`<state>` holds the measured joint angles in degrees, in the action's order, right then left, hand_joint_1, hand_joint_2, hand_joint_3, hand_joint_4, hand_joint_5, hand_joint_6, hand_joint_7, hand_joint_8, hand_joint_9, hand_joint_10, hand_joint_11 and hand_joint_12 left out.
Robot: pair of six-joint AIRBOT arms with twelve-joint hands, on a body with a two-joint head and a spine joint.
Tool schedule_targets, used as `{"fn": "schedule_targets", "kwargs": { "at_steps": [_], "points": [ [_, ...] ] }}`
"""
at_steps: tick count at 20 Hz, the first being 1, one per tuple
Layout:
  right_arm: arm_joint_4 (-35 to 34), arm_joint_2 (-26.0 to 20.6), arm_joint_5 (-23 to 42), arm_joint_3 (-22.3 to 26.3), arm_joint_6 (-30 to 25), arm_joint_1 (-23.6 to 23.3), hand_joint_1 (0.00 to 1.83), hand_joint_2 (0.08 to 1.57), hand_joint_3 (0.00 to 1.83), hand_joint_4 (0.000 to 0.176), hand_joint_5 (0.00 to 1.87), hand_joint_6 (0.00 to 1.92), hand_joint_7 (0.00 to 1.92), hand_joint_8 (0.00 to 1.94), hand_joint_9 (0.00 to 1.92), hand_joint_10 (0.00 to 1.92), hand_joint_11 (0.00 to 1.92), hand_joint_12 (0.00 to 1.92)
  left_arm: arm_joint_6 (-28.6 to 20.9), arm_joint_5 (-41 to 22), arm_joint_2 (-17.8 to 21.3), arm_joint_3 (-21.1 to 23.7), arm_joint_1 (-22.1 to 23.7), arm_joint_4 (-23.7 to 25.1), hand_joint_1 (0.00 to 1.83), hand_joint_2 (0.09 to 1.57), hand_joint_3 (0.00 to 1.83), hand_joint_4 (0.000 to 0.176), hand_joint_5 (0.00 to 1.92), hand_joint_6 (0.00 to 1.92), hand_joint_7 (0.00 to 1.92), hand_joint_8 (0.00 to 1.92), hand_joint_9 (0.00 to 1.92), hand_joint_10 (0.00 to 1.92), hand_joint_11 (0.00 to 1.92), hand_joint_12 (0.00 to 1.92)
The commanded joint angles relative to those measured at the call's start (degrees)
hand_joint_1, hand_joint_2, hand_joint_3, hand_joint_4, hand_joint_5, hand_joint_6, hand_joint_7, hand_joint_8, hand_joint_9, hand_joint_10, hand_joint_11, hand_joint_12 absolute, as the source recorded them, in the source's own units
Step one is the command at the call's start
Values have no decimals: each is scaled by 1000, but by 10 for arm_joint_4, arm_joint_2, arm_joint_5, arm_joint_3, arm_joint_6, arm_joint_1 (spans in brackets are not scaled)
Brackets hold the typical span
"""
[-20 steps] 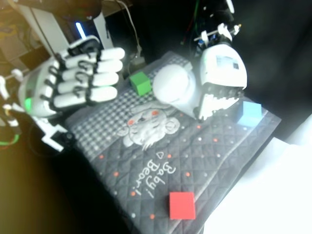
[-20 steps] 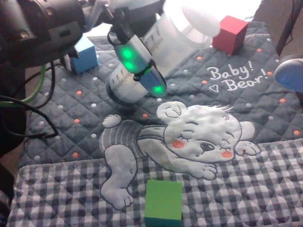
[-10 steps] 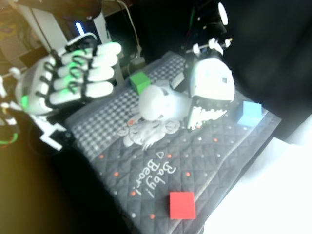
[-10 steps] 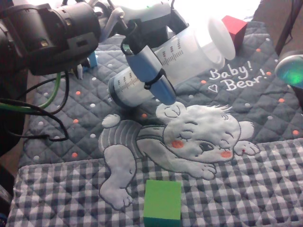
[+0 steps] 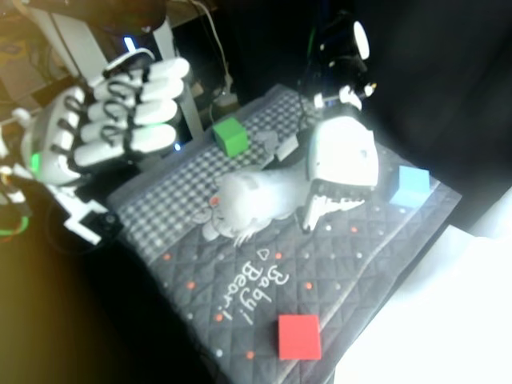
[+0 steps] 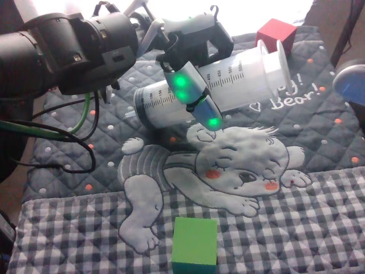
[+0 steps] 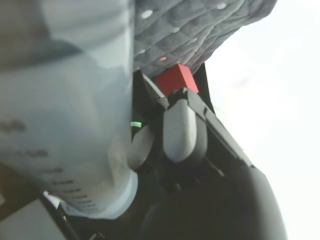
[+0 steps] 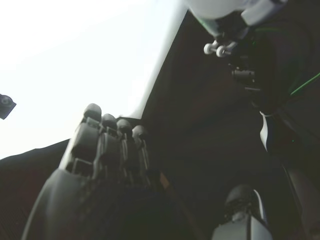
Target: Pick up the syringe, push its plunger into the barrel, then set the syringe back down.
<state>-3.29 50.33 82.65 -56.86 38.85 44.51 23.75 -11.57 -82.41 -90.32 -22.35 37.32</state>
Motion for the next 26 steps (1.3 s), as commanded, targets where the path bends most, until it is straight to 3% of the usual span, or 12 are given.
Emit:
{"fn": "schedule_targets", "kwargs": {
  "at_steps": [1, 2, 3, 5, 13, 14, 16, 20, 21, 23, 24, 26],
  "points": [
    [-6, -3, 68, 1, -2, -8, 2, 902, 22, 0, 64, 1, 0, 0, 0, 0, 0, 0, 8, -5, 2, -6, -3, 5, 1459, 853, 594, 0, 1058, 1919, 1459, 1921, 1577, 1921, 1613, 1921],
    [-6, -3, 68, 1, -2, -8, 2, 902, 22, 0, 64, 1, 0, 0, 0, 0, 0, 0, 8, -4, 2, -6, -3, 5, 1459, 853, 594, 0, 1058, 1919, 1459, 1921, 1577, 1921, 1613, 1921],
    [-6, -3, 68, 1, -2, -8, 20, 887, 10, 0, 69, 3, 1, 0, 0, 0, 0, 0, 8, -2, 1, -6, -4, 5, 1124, 709, 1075, 0, 877, 1618, 1415, 1921, 1555, 1921, 1600, 1921],
    [-6, -3, 68, 1, -2, -8, 32, 882, 6, 0, 83, 8, 8, 3, 0, 0, 0, 0, 8, -2, 0, -7, -5, 5, 1111, 687, 1139, 0, 875, 1639, 1394, 1921, 1539, 1921, 1585, 1921],
    [-6, -3, 68, 2, -2, -8, 72, 871, 0, 0, 105, 8, 22, 4, 0, 0, 0, 0, 8, 1, -2, -7, -8, 6, 1146, 976, 428, 0, 866, 1264, 1177, 1847, 1352, 1906, 1420, 1921],
    [-6, -3, 68, 2, -2, -8, 86, 881, 1, 0, 115, 10, 30, 6, 0, 0, 0, 0, 8, 1, -2, -7, -8, 6, 1214, 1102, 187, 0, 827, 1237, 903, 1437, 1212, 1774, 1259, 1890],
    [-6, -3, 68, 2, -2, -8, 81, 882, 1, 0, 138, 15, 50, 11, 2, 1, 4, 2, 8, 1, 0, -5, -8, 8, 1247, 1161, 21, 0, 888, 881, 903, 1420, 1016, 1523, 984, 1794],
    [-6, -3, 68, 2, -2, -8, 55, 879, 0, 0, 133, 6, 38, 2, 0, 0, 0, 0, 8, 6, 8, 6, -12, 33, 1203, 1185, 0, 0, 784, 1120, 919, 1249, 800, 1078, 561, 1593],
    [-6, -3, 68, 2, -2, -8, 64, 873, 0, 0, 142, 9, 48, 5, 0, 0, 11, 5, 8, 5, 11, 11, -14, 34, 821, 1157, 0, 0, 632, 168, 717, 212, 651, 486, 243, 1305],
    [-6, -3, 68, 2, -2, -8, 66, 877, 0, 0, 134, 3, 41, 1, 0, 0, 4, 2, 8, -7, 24, 23, -18, 35, 653, 1027, 0, 44, 418, 8, 458, 11, 468, 78, 25, 992],
    [-6, -3, 68, 2, -2, -8, 68, 873, 0, 0, 135, 4, 42, 1, 0, 0, 9, 4, 8, -14, 34, 32, -20, 37, 607, 908, 0, 102, 269, 10, 267, 17, 287, 29, 4, 619],
    [-6, -3, 68, 2, -2, -7, 74, 873, 0, 0, 127, 1, 40, 0, 0, 0, 8, 3, 8, -44, 70, 65, -20, 46, 523, 801, 0, 136, 92, 9, 64, 15, 40, 2, 0, 84]
  ]
}}
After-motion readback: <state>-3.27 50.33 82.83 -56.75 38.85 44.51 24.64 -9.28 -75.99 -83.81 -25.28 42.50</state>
